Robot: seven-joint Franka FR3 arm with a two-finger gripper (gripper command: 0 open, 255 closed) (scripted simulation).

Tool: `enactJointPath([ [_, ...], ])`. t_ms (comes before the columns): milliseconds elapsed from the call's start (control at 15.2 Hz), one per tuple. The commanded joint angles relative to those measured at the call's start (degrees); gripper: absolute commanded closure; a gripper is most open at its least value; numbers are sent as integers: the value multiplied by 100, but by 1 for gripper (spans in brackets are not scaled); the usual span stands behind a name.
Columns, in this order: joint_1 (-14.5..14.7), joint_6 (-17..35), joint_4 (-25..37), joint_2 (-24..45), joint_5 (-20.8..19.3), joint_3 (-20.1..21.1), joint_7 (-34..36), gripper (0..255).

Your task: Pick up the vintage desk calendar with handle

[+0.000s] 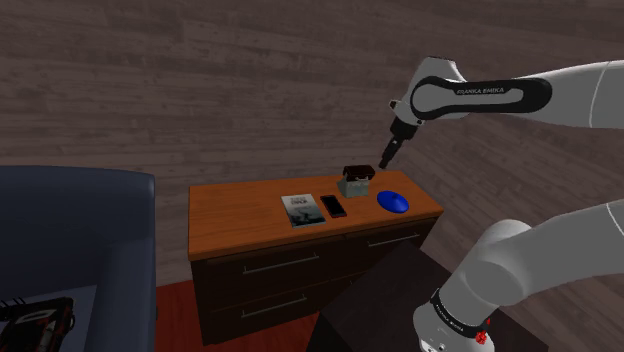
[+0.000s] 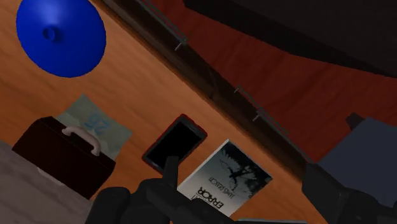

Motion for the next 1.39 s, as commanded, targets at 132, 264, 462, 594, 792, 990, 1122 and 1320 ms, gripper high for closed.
enactJointPath([
  [132, 165, 673, 103, 676, -117, -443, -1063, 0],
  [264, 271, 1003, 237, 1093, -90, -671, -1615, 0],
  [462, 445, 1465, 509, 1770, 83, -989, -2489, 0],
  [594, 557, 1741, 735, 2252, 299, -1171, -3113, 0],
  [792, 653, 2088, 1141, 3010, 772, -1337, -4107, 0],
  [990, 607, 2335, 1626, 3778, 1335, -1327, -5113, 0],
  [1122, 479, 2449, 1989, 4270, 1680, -1209, -5735, 0],
  [1320, 234, 2562, 2585, 4968, 2084, -960, -6556, 0],
])
